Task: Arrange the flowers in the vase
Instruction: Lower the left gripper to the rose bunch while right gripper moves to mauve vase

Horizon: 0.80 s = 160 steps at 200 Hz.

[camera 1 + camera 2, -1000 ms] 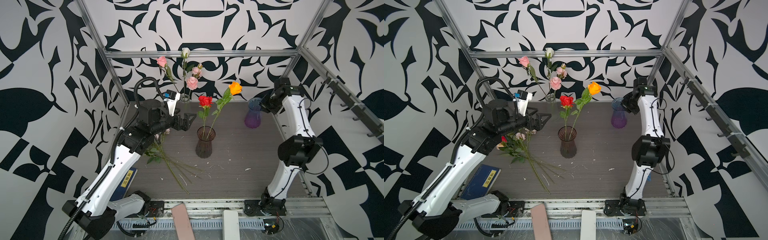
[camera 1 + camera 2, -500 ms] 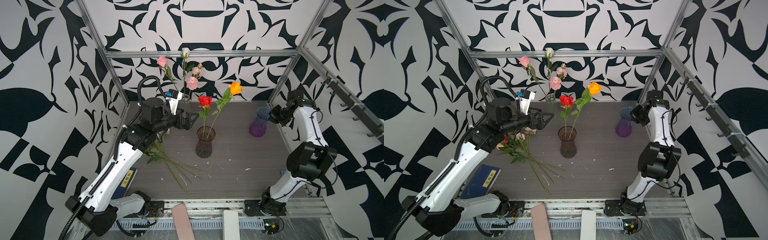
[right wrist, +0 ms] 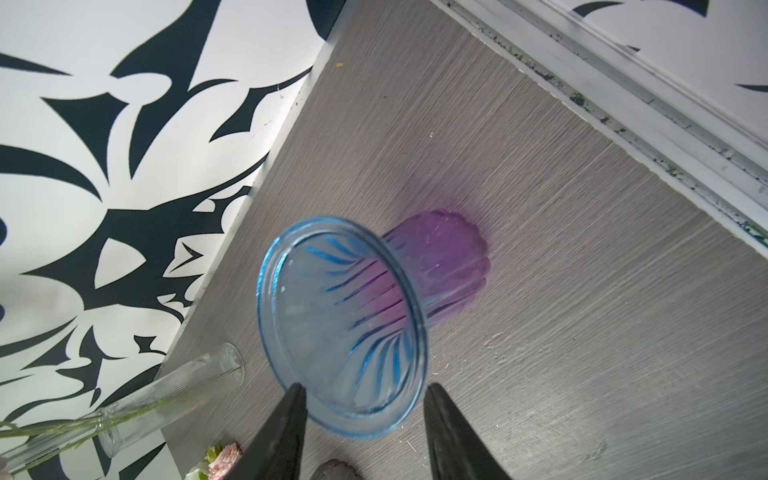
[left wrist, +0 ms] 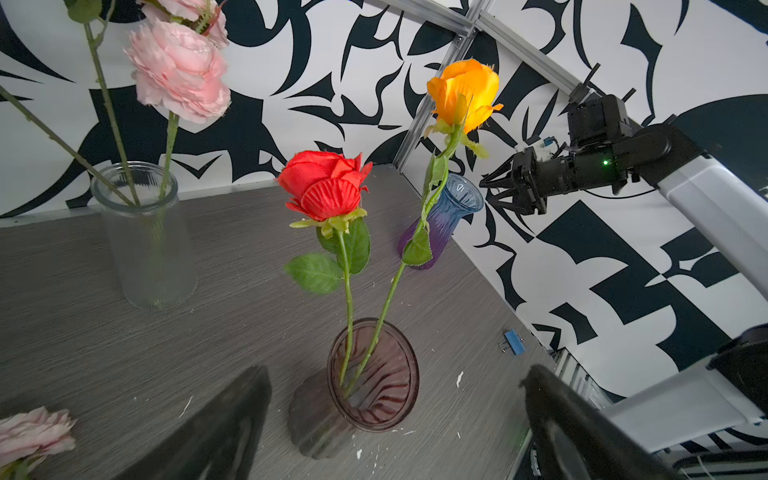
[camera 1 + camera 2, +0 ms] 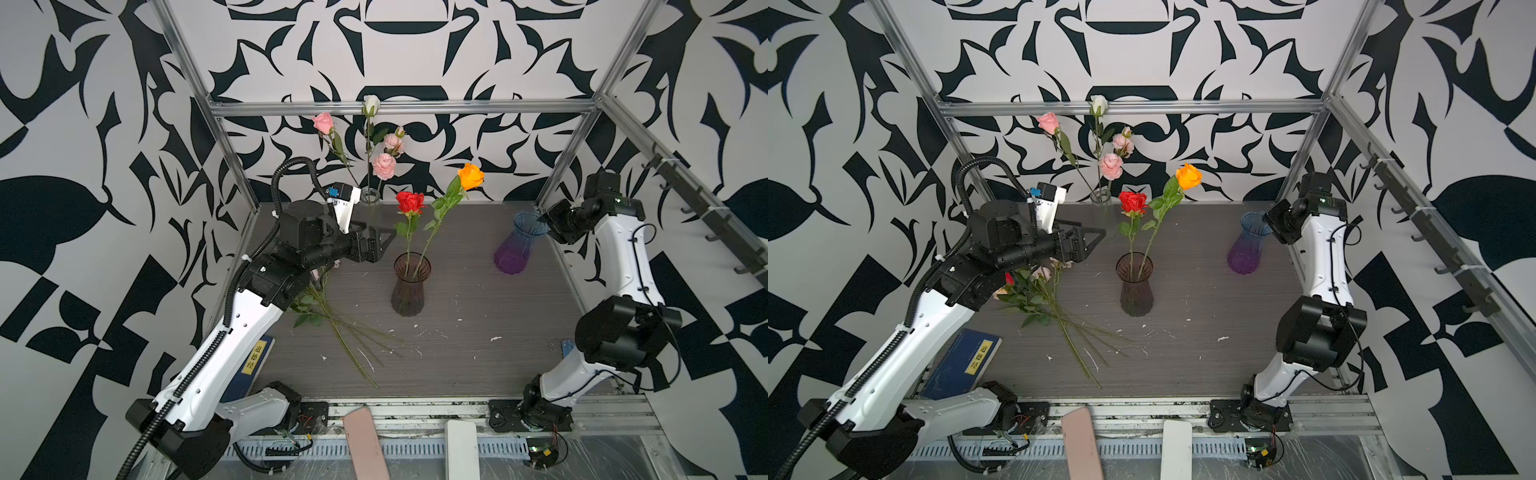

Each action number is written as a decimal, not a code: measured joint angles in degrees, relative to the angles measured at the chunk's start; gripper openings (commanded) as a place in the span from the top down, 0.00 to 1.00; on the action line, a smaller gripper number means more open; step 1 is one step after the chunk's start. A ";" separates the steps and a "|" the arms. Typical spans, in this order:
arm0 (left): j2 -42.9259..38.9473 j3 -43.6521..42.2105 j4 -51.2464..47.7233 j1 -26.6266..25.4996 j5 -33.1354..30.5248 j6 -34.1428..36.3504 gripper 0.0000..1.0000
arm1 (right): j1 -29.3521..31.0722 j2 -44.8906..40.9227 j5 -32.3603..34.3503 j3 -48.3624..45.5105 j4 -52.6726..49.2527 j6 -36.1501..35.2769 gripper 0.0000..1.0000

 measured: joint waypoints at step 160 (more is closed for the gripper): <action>3.45 -11.13 4.63 1.60 -4.90 -15.02 0.10 | 30.99 -10.03 -16.48 -22.77 10.82 7.17 0.57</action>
